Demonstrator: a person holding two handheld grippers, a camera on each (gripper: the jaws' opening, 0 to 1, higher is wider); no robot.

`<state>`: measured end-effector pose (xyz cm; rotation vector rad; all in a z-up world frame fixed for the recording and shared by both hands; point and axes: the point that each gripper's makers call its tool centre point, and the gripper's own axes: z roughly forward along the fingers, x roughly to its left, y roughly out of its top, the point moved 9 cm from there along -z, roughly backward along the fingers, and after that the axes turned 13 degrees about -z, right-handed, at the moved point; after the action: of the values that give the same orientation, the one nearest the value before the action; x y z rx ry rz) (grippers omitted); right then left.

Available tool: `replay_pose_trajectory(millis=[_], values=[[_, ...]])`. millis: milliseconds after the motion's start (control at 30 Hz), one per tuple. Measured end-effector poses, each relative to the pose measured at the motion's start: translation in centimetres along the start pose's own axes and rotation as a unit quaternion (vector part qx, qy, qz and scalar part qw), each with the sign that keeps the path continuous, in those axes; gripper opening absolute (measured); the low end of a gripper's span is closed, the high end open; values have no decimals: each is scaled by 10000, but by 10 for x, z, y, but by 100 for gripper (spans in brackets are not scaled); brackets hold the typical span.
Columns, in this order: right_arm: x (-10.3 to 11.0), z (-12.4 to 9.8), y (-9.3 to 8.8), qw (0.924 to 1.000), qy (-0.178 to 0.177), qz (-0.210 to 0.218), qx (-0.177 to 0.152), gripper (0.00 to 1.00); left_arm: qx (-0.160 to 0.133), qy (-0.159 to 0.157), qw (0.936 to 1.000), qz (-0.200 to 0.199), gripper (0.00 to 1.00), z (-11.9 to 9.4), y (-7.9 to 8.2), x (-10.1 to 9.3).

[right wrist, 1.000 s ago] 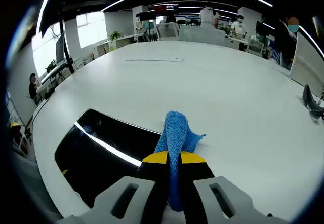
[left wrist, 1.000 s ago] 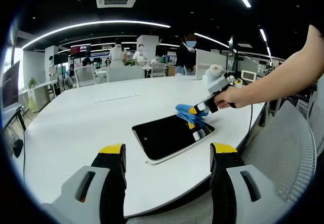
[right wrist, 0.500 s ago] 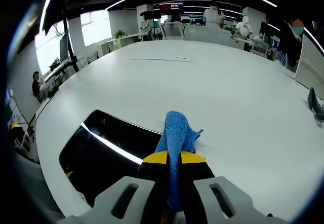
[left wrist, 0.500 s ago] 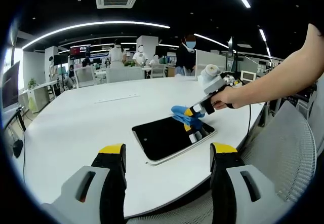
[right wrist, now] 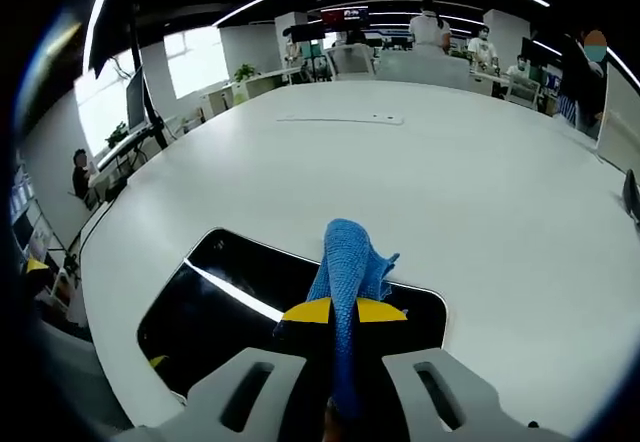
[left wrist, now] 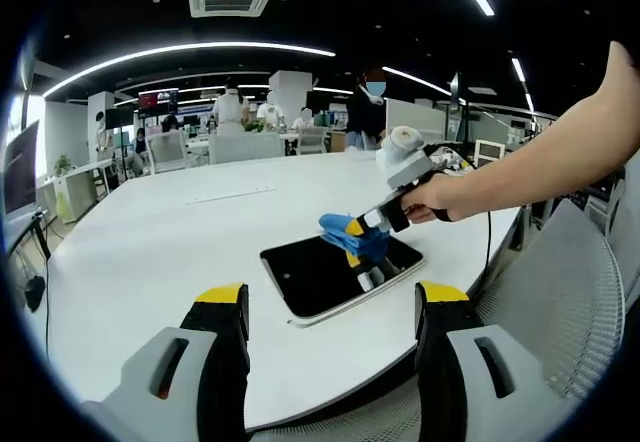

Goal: Wipe the mirror surface with the cleaning cloth until all visible marks leave the cleaned area.

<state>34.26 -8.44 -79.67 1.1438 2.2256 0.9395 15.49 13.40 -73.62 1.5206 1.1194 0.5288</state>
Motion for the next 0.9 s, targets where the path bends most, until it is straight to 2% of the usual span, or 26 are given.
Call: replay_pose_trajectory(millis=[400,600,900], values=[[29,14,14,9997,218,-131,-51,1,-6,-14,10000,2,65,0,-1,0],[48,21,23,9986,389,-369,-47,1,-3,-13,10000,1,65,0,-1,0],[57,32,30,9973,606,-397,-110,1,16,-6,10000,-4,65,0,-2,-1]])
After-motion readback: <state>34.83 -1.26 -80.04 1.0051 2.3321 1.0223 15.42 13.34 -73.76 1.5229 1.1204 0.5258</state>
